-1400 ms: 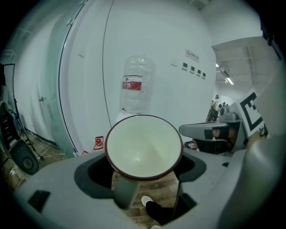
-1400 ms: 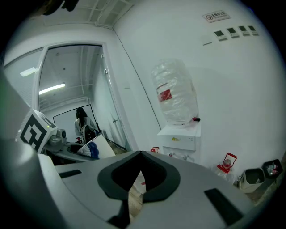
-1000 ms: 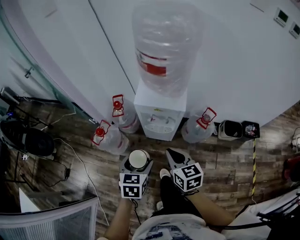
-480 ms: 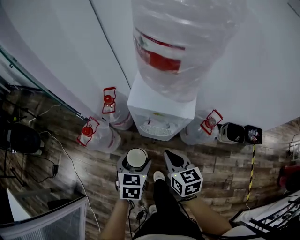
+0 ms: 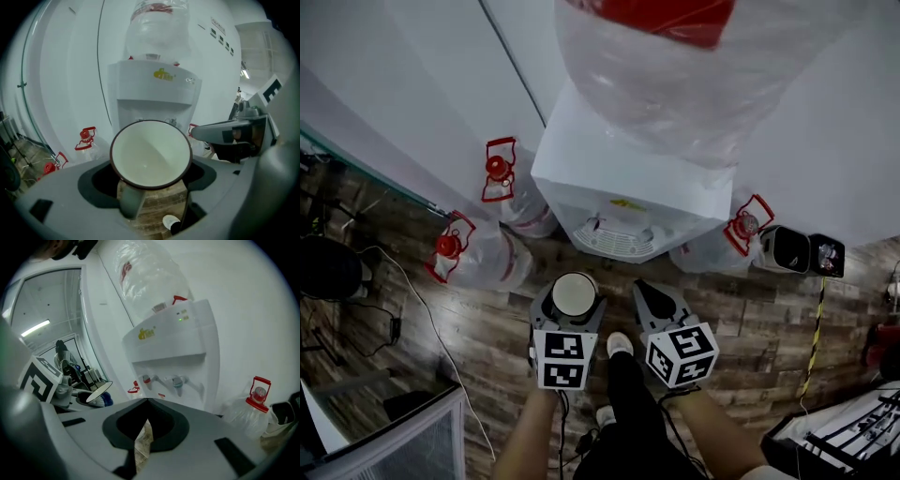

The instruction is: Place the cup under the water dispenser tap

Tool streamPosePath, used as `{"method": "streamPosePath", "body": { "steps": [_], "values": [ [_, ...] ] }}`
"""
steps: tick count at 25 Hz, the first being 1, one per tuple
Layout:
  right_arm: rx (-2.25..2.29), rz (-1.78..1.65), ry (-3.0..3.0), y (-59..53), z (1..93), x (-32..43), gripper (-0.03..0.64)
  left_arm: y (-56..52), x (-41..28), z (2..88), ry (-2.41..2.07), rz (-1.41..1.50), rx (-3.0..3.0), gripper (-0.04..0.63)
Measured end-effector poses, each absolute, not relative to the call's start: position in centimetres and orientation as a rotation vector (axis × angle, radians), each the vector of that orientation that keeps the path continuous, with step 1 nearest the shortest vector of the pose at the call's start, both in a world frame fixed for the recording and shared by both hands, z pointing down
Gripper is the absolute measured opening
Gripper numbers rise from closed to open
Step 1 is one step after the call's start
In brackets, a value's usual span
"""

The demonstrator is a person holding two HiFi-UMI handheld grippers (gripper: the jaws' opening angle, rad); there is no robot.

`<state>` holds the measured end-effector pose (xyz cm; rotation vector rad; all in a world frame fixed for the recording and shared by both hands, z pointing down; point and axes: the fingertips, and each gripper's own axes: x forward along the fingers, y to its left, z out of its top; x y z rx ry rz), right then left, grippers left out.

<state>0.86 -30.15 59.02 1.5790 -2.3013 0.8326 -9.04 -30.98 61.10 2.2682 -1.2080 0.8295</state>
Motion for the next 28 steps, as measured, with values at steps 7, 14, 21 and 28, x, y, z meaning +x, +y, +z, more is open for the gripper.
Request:
{"method": "streamPosePath", "body": {
  "steps": [7, 14, 21, 28],
  "values": [
    [1.629, 0.845, -2.290, -32.6, 65.2, 2.3, 0.020, -33.8, -7.9, 66.4, -1.210, 0.843, 2.294, 0.430],
    [1.631, 0.815, -2.316, -34.2, 69.0, 2.0, 0.020, -35.3, -7.5, 70.2, -1.221, 0.848, 2.304, 0.430],
    [1.633, 0.796, -2.308, -35.5, 71.7, 2.1, 0.020, -36.6, -7.4, 73.0, -1.214, 0.865, 2.304, 0.430],
    [1.635, 0.778, -2.304, -36.6, 73.4, 2.5, 0.020, -38.4, -7.2, 75.1, -1.208, 0.874, 2.307, 0.430]
  ]
}}
